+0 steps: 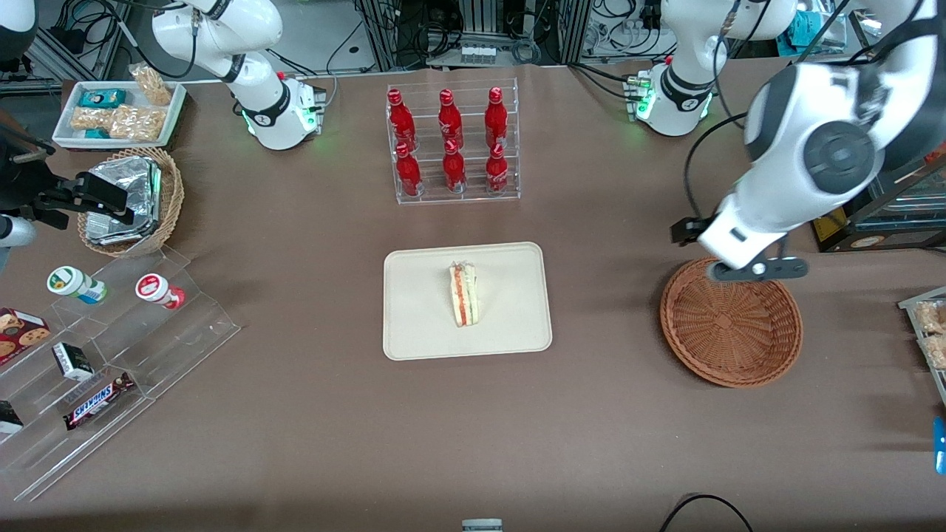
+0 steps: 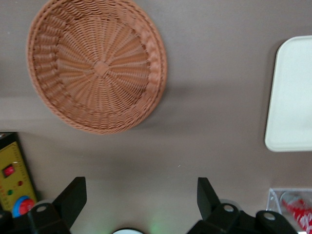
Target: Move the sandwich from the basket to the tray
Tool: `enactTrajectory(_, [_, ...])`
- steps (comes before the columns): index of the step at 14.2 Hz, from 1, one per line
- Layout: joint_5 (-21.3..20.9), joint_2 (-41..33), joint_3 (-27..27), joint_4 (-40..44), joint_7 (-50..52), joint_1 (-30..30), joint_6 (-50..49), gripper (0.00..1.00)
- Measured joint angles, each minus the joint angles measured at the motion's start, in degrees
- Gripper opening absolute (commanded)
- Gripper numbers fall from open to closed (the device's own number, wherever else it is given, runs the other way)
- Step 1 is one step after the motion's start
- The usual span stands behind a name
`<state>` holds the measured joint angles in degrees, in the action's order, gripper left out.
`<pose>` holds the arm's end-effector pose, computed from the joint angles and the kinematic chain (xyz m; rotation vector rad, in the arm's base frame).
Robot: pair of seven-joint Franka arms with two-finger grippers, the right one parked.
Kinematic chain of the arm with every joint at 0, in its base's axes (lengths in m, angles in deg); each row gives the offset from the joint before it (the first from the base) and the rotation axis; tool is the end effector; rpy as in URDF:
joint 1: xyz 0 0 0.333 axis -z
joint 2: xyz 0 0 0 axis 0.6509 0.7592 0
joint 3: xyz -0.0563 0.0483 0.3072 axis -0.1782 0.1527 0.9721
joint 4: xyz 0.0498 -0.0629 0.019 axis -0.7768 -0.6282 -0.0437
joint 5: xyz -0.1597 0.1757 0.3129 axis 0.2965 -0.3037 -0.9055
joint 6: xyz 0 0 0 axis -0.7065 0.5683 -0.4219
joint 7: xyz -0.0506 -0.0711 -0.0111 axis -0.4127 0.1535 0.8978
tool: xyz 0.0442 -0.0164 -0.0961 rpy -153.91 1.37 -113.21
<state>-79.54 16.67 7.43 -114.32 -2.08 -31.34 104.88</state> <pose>0.5430 -0.1174 0.4965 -3.0587 0.0380 0.3004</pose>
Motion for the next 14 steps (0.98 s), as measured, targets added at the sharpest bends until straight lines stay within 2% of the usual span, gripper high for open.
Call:
enactTrajectory(4, [0.1,-4.1,-3.3,0.0,-8.7,-7.7,-2.8,1.00])
enactTrajectory(6, [0.2,-5.3,-3.6,0.8,-11.5,-9.6,-2.9,1.00])
enactTrajectory(14, [1.0,-5.7,2.3,7.9,-12.9,-10.3,-2.9,1.00])
